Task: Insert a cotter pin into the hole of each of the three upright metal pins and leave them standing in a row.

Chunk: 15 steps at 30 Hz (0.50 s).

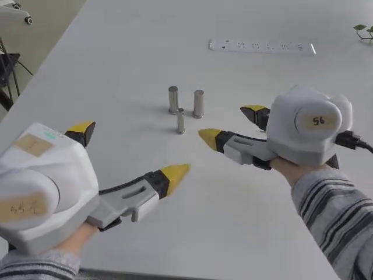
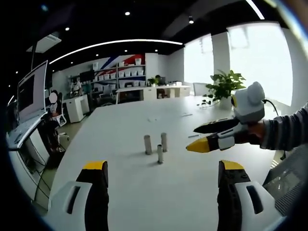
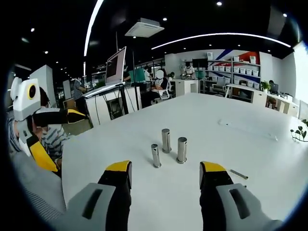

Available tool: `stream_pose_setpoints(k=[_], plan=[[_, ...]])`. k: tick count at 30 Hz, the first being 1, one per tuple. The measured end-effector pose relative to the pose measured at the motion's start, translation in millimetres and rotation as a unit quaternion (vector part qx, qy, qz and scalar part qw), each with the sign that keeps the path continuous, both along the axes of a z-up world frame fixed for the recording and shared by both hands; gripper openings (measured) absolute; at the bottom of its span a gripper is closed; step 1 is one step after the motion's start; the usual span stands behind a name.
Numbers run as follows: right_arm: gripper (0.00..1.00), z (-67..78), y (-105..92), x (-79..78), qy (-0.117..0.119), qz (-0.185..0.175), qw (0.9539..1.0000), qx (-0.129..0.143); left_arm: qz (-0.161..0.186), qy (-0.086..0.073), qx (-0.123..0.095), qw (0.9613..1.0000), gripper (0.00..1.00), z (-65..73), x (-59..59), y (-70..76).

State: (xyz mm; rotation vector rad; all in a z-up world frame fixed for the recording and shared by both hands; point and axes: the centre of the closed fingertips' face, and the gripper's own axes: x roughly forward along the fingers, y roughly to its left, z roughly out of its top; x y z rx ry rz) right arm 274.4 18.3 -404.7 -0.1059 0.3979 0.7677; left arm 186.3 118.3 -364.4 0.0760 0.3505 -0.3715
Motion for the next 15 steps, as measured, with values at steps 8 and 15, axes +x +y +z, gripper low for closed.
stream_pose_setpoints(k=[8,15], plan=[[0.42,-22.6,34.3,13.0,0.023,0.023,0.9995,0.001,-0.001,0.002,-0.008,1.0000,0.93,-1.5,9.7,0.5],[0.33,-34.1,52.2,23.8,0.035,0.032,0.9988,0.010,-0.003,0.001,-0.006,1.0000,0.92,-2.4,19.2,0.2]])
